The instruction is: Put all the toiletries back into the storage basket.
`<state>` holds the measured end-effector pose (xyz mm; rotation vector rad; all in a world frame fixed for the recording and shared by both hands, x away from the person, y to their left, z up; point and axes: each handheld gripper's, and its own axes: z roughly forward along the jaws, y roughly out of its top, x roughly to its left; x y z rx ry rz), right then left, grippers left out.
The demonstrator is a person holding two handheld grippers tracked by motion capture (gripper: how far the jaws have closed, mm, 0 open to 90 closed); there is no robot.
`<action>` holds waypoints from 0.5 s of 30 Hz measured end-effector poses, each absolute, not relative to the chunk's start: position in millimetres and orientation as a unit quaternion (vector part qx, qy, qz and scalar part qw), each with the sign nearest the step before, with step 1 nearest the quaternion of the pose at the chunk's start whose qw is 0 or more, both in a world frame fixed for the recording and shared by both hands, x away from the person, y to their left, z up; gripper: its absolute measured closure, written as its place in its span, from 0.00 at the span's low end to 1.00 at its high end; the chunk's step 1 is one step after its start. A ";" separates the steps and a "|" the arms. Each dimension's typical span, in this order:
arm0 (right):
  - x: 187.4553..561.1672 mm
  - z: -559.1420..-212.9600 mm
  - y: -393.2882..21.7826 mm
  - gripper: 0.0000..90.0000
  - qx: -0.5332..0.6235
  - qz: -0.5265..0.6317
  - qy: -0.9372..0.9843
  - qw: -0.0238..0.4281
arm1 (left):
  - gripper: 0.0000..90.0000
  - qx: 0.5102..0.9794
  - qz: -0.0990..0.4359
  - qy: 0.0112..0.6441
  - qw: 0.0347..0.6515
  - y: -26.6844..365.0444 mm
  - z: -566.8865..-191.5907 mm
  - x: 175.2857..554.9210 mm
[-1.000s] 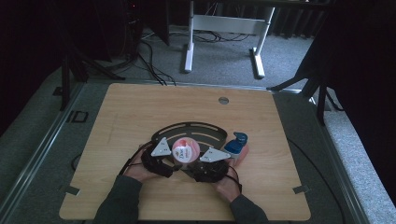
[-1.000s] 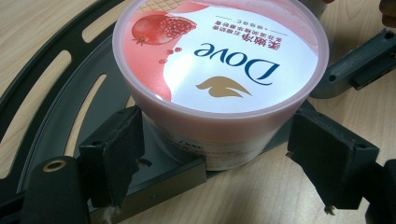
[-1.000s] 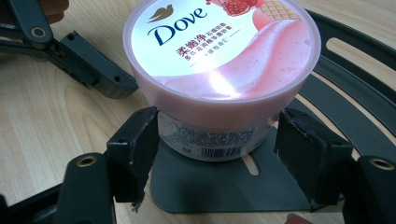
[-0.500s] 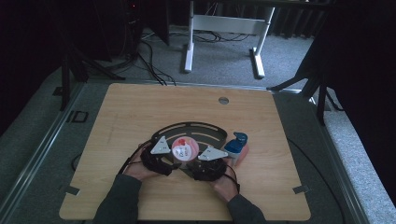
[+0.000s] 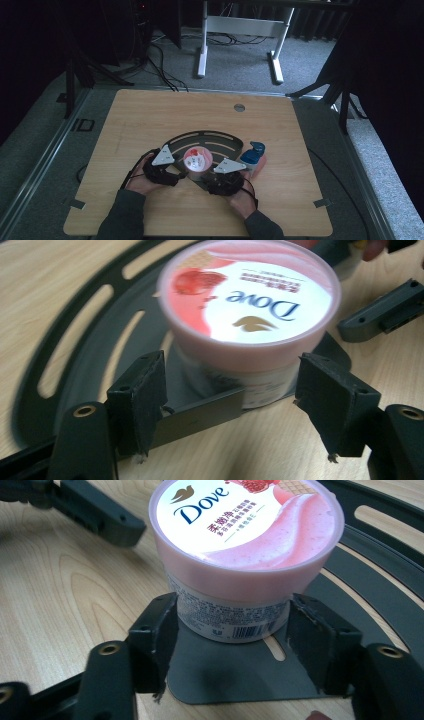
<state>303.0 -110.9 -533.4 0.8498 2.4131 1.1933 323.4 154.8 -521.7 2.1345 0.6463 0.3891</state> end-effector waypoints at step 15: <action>299.6 -534.8 -115.2 0.68 0.304 0.411 0.842 0.174 | 0.66 0.801 0.223 0.381 0.404 192.0 -523.1 351.8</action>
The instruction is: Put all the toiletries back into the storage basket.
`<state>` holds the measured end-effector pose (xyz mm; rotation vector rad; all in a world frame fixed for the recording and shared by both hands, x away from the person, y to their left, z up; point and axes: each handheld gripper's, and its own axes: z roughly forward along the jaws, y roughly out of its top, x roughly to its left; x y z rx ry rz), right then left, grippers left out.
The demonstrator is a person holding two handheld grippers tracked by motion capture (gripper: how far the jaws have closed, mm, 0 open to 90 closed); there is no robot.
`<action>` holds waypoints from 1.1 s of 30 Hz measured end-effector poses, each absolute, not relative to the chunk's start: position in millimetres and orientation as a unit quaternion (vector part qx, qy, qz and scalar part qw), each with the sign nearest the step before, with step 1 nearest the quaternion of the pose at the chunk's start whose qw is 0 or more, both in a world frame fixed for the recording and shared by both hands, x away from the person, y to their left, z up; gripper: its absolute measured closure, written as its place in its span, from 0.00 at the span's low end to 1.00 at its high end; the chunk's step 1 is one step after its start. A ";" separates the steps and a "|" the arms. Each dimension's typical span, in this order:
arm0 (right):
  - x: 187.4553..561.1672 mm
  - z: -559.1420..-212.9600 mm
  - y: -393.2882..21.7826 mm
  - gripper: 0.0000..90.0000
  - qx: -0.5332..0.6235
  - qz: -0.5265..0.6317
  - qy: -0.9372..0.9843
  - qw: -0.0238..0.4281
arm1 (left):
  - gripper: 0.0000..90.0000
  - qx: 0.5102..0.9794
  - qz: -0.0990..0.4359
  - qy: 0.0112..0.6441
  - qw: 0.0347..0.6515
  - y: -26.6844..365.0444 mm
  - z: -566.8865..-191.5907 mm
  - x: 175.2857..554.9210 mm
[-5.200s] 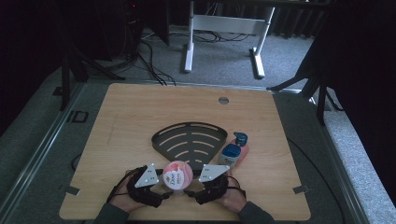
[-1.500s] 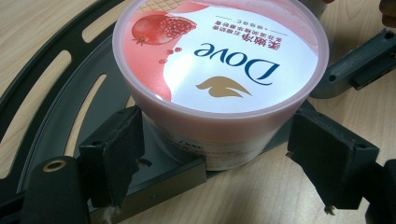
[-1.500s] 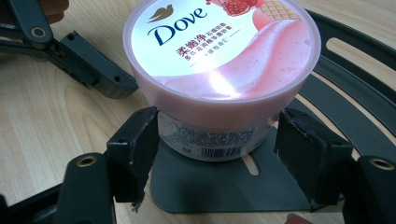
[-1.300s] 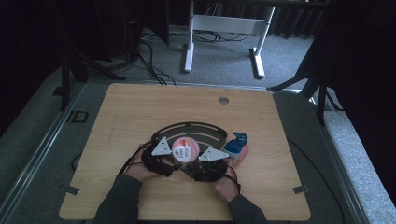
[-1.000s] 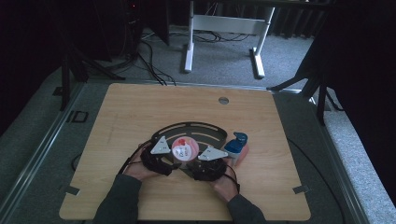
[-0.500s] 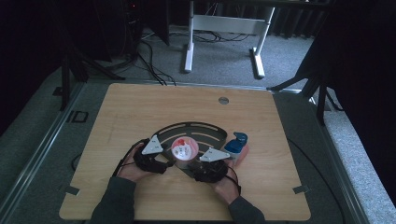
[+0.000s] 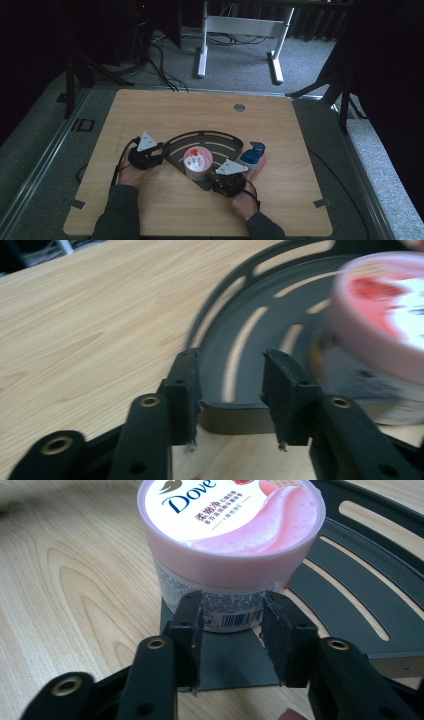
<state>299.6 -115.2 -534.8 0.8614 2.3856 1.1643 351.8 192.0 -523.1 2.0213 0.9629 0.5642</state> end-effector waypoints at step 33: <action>296.7 -528.7 -113.4 1.00 0.328 0.395 0.830 0.219 | 0.99 0.803 0.222 0.431 0.348 191.0 -535.9 398.3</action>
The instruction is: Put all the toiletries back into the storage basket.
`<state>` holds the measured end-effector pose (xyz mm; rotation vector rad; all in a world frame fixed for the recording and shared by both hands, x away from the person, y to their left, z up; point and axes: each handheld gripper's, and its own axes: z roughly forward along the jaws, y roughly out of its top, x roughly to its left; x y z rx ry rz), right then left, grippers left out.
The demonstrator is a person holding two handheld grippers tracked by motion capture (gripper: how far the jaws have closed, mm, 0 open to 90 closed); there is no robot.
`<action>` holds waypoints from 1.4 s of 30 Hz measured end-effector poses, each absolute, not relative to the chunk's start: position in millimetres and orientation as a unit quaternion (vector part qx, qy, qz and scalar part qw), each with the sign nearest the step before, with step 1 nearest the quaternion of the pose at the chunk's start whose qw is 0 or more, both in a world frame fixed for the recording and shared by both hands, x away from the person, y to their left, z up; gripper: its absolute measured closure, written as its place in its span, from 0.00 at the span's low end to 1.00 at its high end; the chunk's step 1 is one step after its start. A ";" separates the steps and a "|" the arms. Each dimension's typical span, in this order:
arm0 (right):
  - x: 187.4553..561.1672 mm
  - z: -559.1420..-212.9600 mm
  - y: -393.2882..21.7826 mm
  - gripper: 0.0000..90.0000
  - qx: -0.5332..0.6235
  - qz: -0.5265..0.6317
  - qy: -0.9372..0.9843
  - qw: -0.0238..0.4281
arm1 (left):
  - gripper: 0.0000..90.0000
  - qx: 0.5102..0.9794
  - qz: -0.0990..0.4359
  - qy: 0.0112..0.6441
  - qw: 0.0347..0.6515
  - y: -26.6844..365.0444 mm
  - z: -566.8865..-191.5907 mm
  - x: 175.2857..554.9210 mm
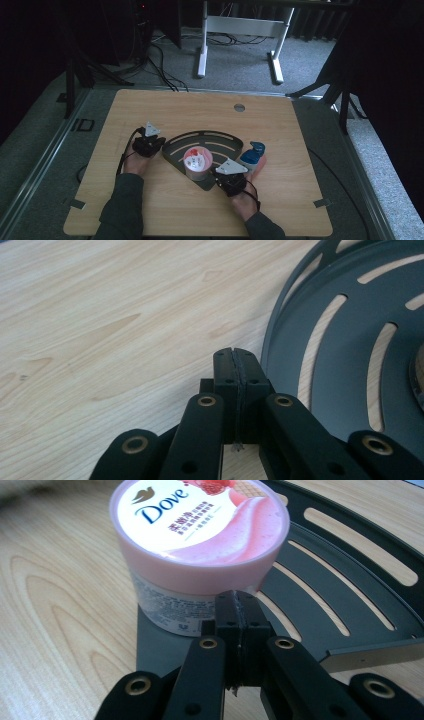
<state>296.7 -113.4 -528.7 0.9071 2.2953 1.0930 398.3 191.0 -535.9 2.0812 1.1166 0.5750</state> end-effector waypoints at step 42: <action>310.1 -532.1 -78.5 0.99 0.344 0.387 0.828 0.217 | 1.00 0.804 0.204 0.428 0.358 191.8 -537.5 401.4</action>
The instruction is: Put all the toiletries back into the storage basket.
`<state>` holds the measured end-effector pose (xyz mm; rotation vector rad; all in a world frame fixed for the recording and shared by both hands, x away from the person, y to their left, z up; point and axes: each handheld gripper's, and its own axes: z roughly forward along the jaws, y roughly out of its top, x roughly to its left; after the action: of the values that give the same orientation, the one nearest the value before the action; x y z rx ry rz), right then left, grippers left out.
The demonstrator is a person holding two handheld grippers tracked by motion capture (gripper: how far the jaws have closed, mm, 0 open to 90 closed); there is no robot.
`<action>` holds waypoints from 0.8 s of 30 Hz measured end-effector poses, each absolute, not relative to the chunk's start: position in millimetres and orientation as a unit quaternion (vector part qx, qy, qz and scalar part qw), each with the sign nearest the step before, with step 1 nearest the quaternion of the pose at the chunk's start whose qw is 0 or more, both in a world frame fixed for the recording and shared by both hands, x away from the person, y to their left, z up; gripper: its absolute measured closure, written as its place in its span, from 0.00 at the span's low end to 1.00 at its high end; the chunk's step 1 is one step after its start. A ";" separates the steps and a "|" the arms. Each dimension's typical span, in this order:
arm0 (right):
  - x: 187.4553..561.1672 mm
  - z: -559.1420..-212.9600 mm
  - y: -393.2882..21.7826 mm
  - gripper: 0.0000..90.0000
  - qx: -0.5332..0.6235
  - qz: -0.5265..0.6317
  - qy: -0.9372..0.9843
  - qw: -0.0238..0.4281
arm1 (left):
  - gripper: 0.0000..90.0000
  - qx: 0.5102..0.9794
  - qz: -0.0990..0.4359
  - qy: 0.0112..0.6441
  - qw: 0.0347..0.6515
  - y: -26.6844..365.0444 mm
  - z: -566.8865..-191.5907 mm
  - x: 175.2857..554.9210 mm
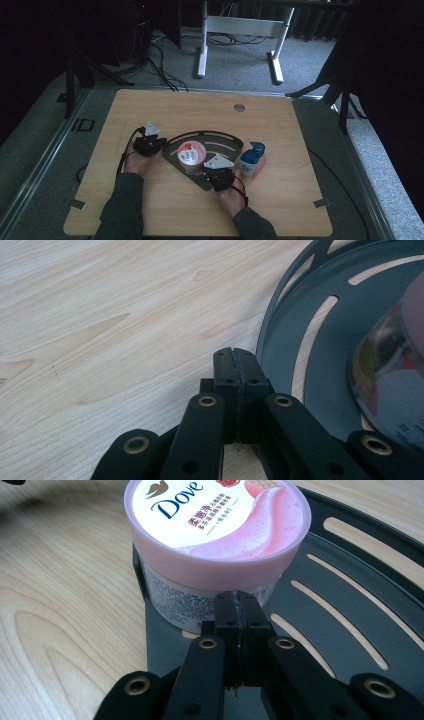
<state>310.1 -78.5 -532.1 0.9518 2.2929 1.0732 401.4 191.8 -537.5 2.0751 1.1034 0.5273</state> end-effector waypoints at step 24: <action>327.9 -530.7 -53.4 0.98 0.346 0.390 0.830 0.199 | 1.00 0.803 0.210 0.427 0.358 190.2 -537.5 401.5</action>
<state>327.9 -53.4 -530.7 0.9681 2.3220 1.0900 401.5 190.2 -537.5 2.0730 1.1032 0.5431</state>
